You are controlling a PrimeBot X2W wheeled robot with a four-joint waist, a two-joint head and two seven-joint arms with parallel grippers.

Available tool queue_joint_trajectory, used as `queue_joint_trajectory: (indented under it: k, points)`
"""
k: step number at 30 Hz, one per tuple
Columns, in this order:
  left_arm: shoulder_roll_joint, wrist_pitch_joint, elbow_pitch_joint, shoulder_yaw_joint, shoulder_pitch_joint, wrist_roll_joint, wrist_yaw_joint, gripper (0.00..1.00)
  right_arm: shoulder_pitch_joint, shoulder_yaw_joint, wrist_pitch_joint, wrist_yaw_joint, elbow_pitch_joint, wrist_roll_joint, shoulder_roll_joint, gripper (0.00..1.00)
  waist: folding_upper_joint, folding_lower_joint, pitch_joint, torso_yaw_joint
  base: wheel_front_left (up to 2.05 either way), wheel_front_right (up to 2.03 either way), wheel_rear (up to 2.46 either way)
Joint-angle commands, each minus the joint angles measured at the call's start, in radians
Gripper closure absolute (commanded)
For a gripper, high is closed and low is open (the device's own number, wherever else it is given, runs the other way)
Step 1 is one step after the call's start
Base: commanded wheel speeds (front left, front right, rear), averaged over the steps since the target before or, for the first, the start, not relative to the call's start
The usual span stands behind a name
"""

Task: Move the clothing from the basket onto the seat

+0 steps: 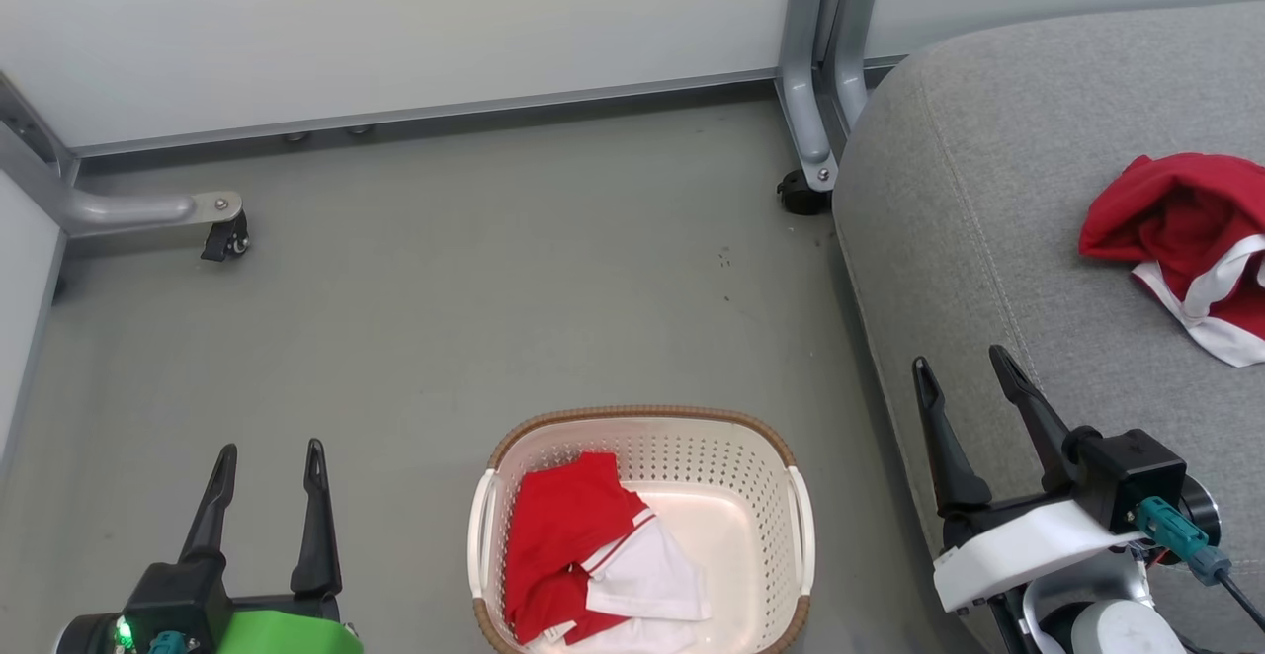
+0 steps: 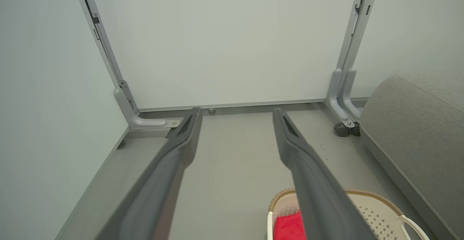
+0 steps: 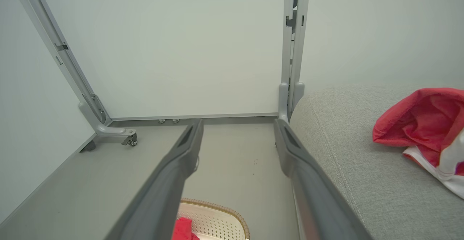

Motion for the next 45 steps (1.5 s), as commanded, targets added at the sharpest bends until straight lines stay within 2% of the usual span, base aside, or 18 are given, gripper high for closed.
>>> queue_joint_trajectory:
  k: [1,15,20,32,45]
  points:
    - [0.000,-0.003,0.003,0.003,0.009,0.011,-0.002,0.00,0.008,0.000,0.003,0.000,-0.006,0.003,-0.003,0.00,0.0000,0.0001,-0.002,0.000,0.00,0.00,0.00]
    - [-0.023,-0.003,0.018,0.017,-0.006,0.028,-0.009,0.00,0.001,0.010,0.007,0.000,0.000,-0.002,-0.003,0.00,0.0000,0.0001,-0.004,0.004,0.00,0.00,0.00]
    - [-0.021,-0.003,0.035,-0.025,-0.067,0.076,-0.016,0.00,-0.020,0.002,0.003,0.000,-0.019,-0.004,-0.003,0.00,0.0000,0.0001,0.034,0.012,0.00,0.00,0.00]
    - [-0.039,-0.002,0.267,-0.223,-0.322,0.186,-0.056,0.00,-0.117,0.017,-0.020,0.000,-0.084,-0.020,-0.003,0.00,0.0000,0.0001,0.239,-0.017,0.00,0.00,0.00]
    - [-0.041,0.027,0.598,-0.406,-0.599,0.288,-0.080,0.00,-0.263,0.080,-0.088,0.000,-0.088,-0.003,-0.003,0.00,0.0000,0.0001,0.509,-0.115,0.00,0.00,0.00]
